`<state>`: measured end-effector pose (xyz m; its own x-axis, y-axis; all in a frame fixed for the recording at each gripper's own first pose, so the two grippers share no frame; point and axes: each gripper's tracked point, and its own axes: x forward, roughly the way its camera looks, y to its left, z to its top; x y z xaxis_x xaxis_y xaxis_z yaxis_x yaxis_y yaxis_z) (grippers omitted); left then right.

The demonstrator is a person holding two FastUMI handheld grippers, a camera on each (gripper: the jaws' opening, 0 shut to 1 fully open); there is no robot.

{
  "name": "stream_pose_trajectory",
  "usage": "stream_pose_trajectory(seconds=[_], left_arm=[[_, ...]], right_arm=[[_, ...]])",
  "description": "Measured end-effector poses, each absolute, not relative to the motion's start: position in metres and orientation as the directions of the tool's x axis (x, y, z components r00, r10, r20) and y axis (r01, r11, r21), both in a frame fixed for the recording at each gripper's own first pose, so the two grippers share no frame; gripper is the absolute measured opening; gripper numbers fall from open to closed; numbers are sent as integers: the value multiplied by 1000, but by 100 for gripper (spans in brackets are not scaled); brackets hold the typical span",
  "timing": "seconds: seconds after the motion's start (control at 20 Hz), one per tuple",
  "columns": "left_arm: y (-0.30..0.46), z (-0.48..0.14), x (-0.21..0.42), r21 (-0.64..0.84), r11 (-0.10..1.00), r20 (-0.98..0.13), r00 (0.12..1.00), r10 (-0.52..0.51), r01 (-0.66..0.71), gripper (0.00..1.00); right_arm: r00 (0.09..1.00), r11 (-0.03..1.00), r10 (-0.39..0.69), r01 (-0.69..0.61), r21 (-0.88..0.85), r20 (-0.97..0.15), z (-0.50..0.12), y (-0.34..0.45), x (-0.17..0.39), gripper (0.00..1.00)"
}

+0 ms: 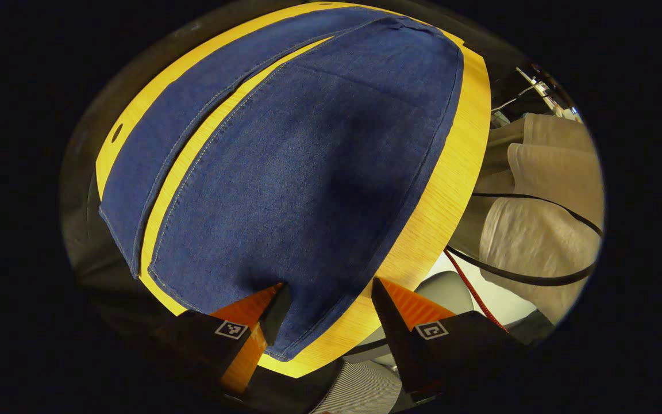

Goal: Grasp the waist and the cuffs of the jeans and fold them to make the two legs overlap; first hold the waist and fold one-third of the jeans toward the cuffs, then hold the cuffs and fold the remaining one-third in the same direction to finish folding.

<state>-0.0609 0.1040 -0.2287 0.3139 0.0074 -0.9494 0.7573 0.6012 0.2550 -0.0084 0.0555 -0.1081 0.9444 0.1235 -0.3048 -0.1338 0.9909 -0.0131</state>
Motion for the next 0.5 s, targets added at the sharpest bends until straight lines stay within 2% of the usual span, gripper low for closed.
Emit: stream_pose_trajectory(seconds=[0.05, 0.1, 0.15, 0.25, 0.3, 0.35, 0.4, 0.5], left_arm=[[105, -229, -60, 255, 599, -949, 315, 4, 759, 85], [105, -229, -60, 256, 591, -948, 317, 1, 765, 81], [105, -228, -60, 257, 580, -948, 319, -5, 773, 70], [106, -229, -57, 254, 582, -945, 325, -18, 772, 44], [107, -228, -55, 252, 590, -943, 331, -27, 767, 35], [107, -228, -53, 244, 608, -943, 330, -32, 756, 14], [109, -229, -53, 239, 614, -945, 325, -32, 753, 7], [109, -229, -54, 231, 604, -953, 302, -18, 763, 2]], right_arm=[[945, 990, 128, -139, -16, -301, -106, 57, -7, 96], [944, 989, 132, -144, -18, -301, -107, 59, -5, 99], [943, 989, 135, -148, -18, -304, -108, 59, -4, 99], [941, 988, 140, -153, -16, -309, -107, 59, -1, 98], [940, 988, 143, -156, -16, -311, -108, 59, 0, 98], [938, 987, 148, -161, -17, -314, -106, 60, 3, 98], [935, 985, 155, -171, -23, -320, -104, 59, 5, 99], [929, 977, 182, -208, -47, -324, -95, 55, 11, 99]])
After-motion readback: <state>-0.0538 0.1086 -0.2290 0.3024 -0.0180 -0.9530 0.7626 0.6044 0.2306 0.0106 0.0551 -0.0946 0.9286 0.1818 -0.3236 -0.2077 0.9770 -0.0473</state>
